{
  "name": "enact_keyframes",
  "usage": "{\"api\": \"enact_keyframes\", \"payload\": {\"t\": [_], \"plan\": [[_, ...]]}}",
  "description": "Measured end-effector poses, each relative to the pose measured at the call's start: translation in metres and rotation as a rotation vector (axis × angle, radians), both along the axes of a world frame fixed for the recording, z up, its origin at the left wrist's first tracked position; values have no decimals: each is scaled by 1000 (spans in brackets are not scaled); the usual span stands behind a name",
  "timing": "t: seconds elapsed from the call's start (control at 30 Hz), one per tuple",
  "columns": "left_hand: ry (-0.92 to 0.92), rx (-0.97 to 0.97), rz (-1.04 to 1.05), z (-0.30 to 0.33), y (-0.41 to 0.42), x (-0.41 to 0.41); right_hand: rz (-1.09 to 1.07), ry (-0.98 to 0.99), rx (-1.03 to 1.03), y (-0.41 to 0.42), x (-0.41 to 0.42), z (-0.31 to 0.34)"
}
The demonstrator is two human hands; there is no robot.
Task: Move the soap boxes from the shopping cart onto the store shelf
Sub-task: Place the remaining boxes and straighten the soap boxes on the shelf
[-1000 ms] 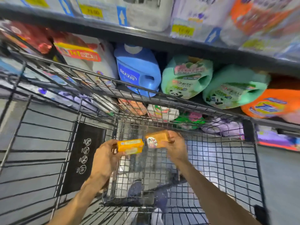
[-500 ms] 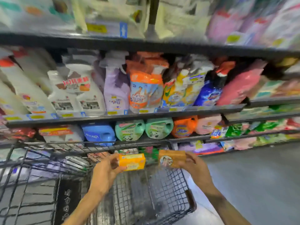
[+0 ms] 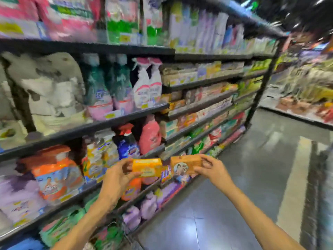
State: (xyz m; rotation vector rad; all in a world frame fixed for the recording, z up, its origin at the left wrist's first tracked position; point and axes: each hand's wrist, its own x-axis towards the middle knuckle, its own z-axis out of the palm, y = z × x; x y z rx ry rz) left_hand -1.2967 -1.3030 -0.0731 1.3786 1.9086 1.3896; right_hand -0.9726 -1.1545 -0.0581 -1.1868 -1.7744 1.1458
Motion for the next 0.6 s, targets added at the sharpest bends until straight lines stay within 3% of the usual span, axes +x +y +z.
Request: {"api": "enact_keyframes", "payload": {"t": [0.33,0.6], "plan": [[32,127,-110,65,159,175,-104,37,111,117,169,46],[82,160,-106,80,257,248,-158,80,109,210,247,62]]}}
